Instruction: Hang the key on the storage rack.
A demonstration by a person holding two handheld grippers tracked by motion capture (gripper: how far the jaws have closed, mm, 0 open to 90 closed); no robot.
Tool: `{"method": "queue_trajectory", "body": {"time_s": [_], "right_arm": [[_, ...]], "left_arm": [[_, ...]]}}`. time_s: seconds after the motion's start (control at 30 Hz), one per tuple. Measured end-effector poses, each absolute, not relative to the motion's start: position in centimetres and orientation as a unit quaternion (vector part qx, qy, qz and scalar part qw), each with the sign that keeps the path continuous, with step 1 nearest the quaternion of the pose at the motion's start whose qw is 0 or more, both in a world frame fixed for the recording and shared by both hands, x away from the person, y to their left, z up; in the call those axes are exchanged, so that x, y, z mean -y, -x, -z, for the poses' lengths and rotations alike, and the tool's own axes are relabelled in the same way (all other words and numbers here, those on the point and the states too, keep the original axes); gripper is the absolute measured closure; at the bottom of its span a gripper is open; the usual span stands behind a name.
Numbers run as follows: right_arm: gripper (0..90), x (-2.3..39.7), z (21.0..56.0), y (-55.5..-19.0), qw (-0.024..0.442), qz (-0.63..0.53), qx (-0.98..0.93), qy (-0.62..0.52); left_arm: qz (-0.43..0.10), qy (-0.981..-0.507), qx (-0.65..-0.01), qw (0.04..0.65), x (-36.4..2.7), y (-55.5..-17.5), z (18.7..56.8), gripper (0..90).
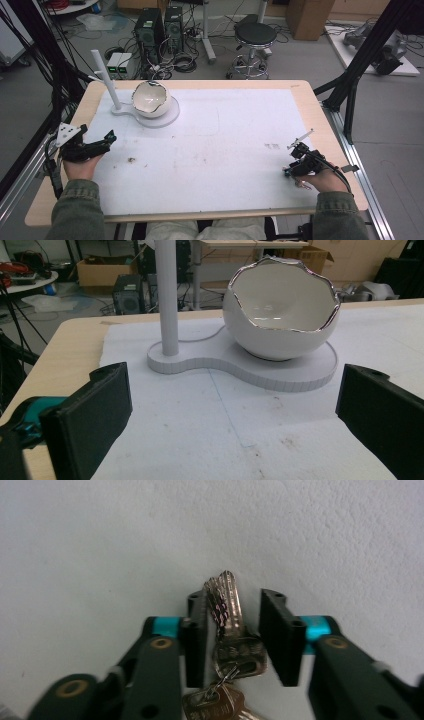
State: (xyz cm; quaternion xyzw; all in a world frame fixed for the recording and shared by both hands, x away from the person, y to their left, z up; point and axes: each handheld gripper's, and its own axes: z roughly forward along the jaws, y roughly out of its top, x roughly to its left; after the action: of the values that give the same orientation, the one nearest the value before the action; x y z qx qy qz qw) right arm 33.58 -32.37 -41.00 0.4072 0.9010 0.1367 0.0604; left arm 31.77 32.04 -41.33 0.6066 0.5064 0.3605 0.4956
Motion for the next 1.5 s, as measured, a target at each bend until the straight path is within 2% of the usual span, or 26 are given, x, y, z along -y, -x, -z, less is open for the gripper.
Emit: {"method": "queue_trajectory", "body": {"time_s": [0.07,0.2,0.7,1.5], "right_arm": [[77.9,32.2,41.0,-33.6,0.051,-0.135,-0.904,-0.403],[80.4,31.7,40.9,-33.4,0.055,-0.127,-0.914,-0.380],[80.8,32.1,39.5,-32.7,0.099,-0.219,-0.902,-0.358],[80.7,32.7,37.0,-32.3,0.116,-0.352,-0.850,-0.374]], "left_arm": [[-0.361,-0.607,-0.506,0.496,-32.0,-31.8,41.3,2.0],[-0.365,-0.604,-0.506,0.496,-32.0,-31.7,41.3,1.9],[-0.372,-0.598,-0.506,0.498,-32.1,-31.6,41.2,2.0],[-0.373,-0.599,-0.506,0.496,-32.1,-31.5,41.1,2.0]]}}
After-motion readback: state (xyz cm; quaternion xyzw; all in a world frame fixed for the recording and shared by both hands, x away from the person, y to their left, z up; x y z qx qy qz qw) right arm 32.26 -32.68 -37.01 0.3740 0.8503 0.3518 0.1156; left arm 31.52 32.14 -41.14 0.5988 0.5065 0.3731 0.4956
